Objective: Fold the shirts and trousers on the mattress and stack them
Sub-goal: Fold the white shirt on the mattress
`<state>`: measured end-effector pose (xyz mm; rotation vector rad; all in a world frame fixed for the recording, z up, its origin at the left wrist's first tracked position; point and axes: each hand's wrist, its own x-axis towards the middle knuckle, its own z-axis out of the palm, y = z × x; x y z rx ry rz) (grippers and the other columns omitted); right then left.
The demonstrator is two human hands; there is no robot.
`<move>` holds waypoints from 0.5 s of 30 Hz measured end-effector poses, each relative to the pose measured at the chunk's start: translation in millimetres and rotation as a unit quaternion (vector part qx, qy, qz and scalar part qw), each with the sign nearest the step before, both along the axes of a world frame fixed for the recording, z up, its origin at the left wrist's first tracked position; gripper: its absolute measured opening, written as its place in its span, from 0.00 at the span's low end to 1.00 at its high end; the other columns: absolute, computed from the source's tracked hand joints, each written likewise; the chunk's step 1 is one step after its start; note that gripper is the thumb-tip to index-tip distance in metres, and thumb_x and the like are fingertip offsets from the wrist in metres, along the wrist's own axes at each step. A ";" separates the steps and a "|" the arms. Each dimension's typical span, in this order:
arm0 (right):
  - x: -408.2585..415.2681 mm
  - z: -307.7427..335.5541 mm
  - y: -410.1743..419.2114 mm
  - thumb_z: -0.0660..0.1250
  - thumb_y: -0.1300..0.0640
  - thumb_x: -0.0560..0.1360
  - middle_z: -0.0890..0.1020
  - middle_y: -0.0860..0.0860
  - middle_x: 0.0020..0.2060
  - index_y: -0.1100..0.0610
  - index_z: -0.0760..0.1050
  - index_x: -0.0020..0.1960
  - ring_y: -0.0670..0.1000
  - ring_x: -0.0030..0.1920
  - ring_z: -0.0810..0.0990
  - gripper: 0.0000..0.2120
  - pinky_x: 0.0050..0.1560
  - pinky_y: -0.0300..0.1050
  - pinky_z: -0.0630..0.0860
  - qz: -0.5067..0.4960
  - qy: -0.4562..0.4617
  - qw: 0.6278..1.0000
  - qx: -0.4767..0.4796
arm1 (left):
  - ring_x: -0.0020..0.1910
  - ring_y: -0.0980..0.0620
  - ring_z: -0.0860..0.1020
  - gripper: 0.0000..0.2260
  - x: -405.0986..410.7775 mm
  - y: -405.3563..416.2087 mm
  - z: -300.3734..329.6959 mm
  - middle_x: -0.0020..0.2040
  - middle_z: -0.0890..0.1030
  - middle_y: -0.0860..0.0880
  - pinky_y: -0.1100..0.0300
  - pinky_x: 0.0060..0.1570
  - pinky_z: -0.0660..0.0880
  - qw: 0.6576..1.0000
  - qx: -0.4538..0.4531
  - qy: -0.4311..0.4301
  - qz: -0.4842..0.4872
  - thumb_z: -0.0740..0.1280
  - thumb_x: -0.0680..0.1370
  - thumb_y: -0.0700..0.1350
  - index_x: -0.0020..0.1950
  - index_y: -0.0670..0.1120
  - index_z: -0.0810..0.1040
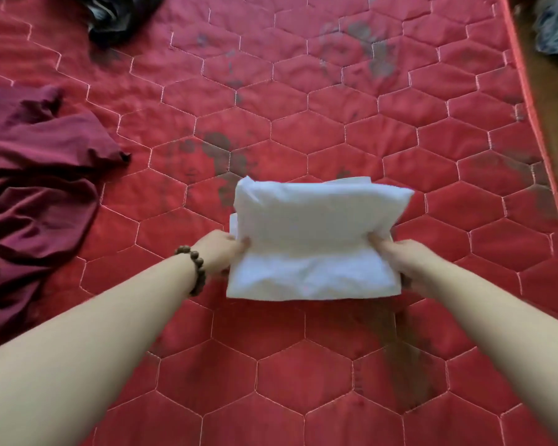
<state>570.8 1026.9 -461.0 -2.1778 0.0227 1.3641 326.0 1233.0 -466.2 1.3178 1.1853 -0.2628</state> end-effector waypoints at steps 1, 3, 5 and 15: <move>-3.3 -4.2 -3.9 0.68 0.40 0.73 0.86 0.51 0.40 0.58 0.79 0.48 0.52 0.41 0.84 0.20 0.41 0.46 0.80 -0.007 -0.003 1.000 0.008 | 0.41 0.41 0.82 0.15 -1.1 -6.5 -7.4 0.44 0.83 0.38 0.51 0.41 0.79 0.999 -0.013 0.023 0.029 0.65 0.77 0.45 0.51 0.33 0.79; -10.6 -10.6 -4.5 0.68 0.42 0.74 0.84 0.50 0.40 0.58 0.80 0.46 0.52 0.41 0.83 0.18 0.37 0.44 0.77 0.026 -0.060 0.998 0.015 | 0.43 0.40 0.82 0.14 -5.6 -18.1 -15.6 0.46 0.82 0.36 0.50 0.44 0.77 0.997 -0.018 0.031 0.068 0.63 0.78 0.43 0.50 0.32 0.78; -17.5 -12.8 -6.2 0.65 0.44 0.76 0.82 0.52 0.38 0.62 0.80 0.42 0.53 0.39 0.80 0.20 0.36 0.45 0.73 0.077 -0.128 0.988 0.026 | 0.37 0.45 0.78 0.13 -10.9 -25.2 -13.5 0.42 0.80 0.38 0.53 0.40 0.72 0.996 -0.010 0.003 0.085 0.64 0.77 0.44 0.46 0.33 0.78; -18.0 -13.7 -13.0 0.62 0.53 0.79 0.74 0.49 0.34 0.61 0.72 0.42 0.47 0.34 0.70 0.12 0.32 0.36 0.63 0.135 -0.292 0.945 0.066 | 0.38 0.48 0.81 0.06 -33.2 -41.5 -9.5 0.39 0.81 0.44 0.57 0.39 0.77 0.983 -0.085 -0.053 0.152 0.65 0.76 0.39 0.41 0.39 0.79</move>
